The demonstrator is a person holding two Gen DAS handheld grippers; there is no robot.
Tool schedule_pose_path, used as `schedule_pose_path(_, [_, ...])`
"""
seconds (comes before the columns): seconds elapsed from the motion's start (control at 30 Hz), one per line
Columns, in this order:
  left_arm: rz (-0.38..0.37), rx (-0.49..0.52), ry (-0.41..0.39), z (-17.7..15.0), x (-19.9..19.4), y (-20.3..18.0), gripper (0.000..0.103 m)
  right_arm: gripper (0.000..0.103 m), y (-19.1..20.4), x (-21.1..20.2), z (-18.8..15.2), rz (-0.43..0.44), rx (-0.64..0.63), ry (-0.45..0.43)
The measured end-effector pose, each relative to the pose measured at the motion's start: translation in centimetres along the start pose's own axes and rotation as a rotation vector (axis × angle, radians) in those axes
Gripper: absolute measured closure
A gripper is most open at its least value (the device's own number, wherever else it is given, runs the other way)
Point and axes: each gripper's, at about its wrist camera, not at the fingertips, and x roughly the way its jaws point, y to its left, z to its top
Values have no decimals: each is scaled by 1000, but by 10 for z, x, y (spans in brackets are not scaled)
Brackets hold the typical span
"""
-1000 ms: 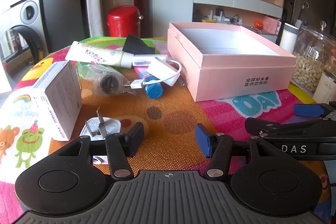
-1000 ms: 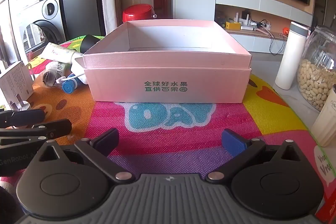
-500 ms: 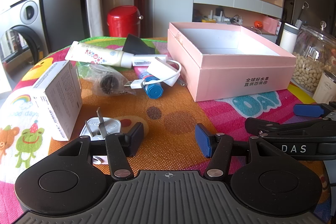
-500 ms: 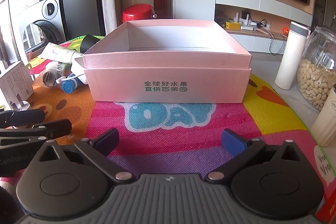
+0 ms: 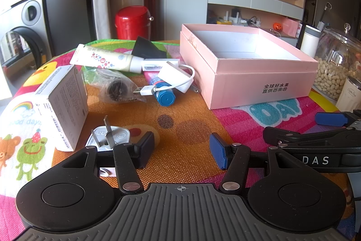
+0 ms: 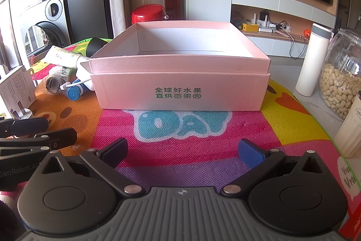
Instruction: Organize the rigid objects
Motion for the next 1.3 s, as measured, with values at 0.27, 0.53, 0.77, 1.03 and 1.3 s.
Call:
schedule_pose_path(0.27, [0, 0, 0, 0, 0, 0, 43, 0, 0, 0, 0, 0, 0, 0])
schedule_pose_path(0.53, [-1, -1, 0, 0, 0, 0, 43, 0, 0, 0, 0, 0, 0, 0])
schedule_pose_path(0.77, [0, 0, 0, 0, -1, 1, 43, 0, 1, 1, 0, 0, 0, 0])
schedule_pose_path(1.03, [8, 10, 1, -1, 1, 1, 43, 0, 0, 1, 0, 0, 0, 0])
schedule_pose_path(1.3, [8, 10, 1, -1, 1, 1, 43, 0, 0, 1, 0, 0, 1, 0])
